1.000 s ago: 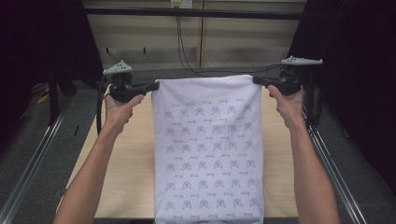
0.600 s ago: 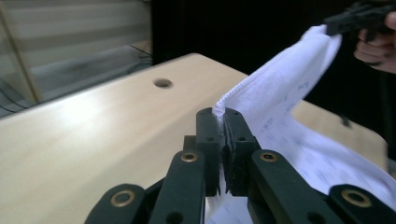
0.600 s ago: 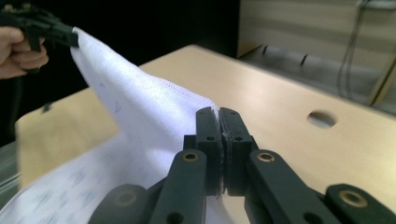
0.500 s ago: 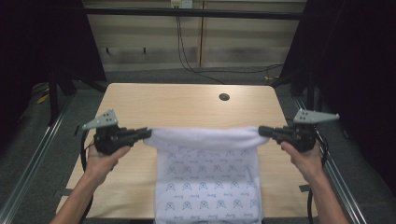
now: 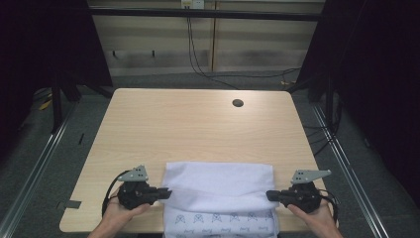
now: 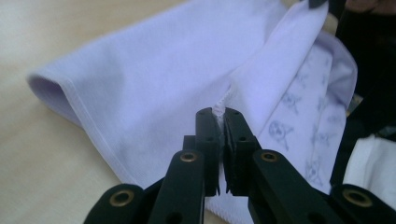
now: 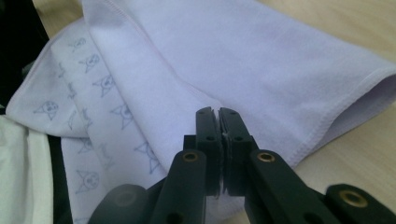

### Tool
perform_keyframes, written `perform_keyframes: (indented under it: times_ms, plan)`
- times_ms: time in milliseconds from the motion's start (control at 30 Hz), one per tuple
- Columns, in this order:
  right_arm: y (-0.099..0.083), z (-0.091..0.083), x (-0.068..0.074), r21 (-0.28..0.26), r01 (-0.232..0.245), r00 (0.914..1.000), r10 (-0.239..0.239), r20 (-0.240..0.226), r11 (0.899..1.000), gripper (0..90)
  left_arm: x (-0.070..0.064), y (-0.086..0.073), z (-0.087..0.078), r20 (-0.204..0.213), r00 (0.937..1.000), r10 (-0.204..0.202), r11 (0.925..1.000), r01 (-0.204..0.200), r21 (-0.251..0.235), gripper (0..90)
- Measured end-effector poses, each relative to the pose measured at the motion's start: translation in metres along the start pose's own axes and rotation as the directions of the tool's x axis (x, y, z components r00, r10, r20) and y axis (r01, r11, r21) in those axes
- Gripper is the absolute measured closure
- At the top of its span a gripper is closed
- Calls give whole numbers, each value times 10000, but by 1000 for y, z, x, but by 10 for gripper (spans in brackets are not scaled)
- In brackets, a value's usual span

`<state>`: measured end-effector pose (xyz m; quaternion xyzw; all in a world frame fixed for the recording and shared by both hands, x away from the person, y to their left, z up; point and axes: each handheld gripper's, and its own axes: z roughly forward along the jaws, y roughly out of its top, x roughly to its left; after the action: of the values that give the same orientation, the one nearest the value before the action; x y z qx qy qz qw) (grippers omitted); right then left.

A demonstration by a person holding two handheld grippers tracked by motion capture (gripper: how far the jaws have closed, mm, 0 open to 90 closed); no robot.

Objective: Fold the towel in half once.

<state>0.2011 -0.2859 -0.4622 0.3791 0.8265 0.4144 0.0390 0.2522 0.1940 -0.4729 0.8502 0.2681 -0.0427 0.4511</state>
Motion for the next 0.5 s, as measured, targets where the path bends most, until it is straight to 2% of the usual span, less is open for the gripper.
perform_keyframes:
  times_ms: [133, 167, 233, 300, 367, 400, 467, 500]
  plan:
    - [-4, 9, 6, 323, 200, 9997, -195, -156, 9993, 880, -1, -7, 12, -36, 10000, 10, 9981, -8, 622, 858]
    - [-4, 13, 8, 479, 258, 9995, -250, -172, 9985, 879, -2, -10, 16, -57, 9999, 92, 9955, -86, 940, 858]
    - [-5, 20, 10, 811, 349, 9991, -330, -247, 9961, 879, -3, -11, 21, -193, 9993, 331, 9926, -306, 1177, 858]
    - [-7, 26, 9, 1232, 337, 9993, -312, -223, 9918, 879, -1, -10, 22, -330, 9988, 355, 9920, -312, 1226, 859]
    - [-7, 30, 5, 1435, 261, 9997, -255, -62, 9893, 879, 2, -8, 23, -536, 9974, 477, 9915, -408, 1237, 862]
    - [-6, 32, 3, 1449, 223, 9997, -209, -113, 9892, 879, 3, -8, 24, -585, 9974, 433, 9917, -358, 1235, 862]
    - [-4, 34, -1, 1469, 137, 9999, -127, -75, 9891, 879, 7, -4, 26, -793, 9951, 590, 9907, -486, 1268, 863]
    - [-3, 35, -2, 1436, 141, 9999, -138, -34, 9895, 879, 11, -1, 27, -948, 9941, 519, 9915, -400, 1235, 863]
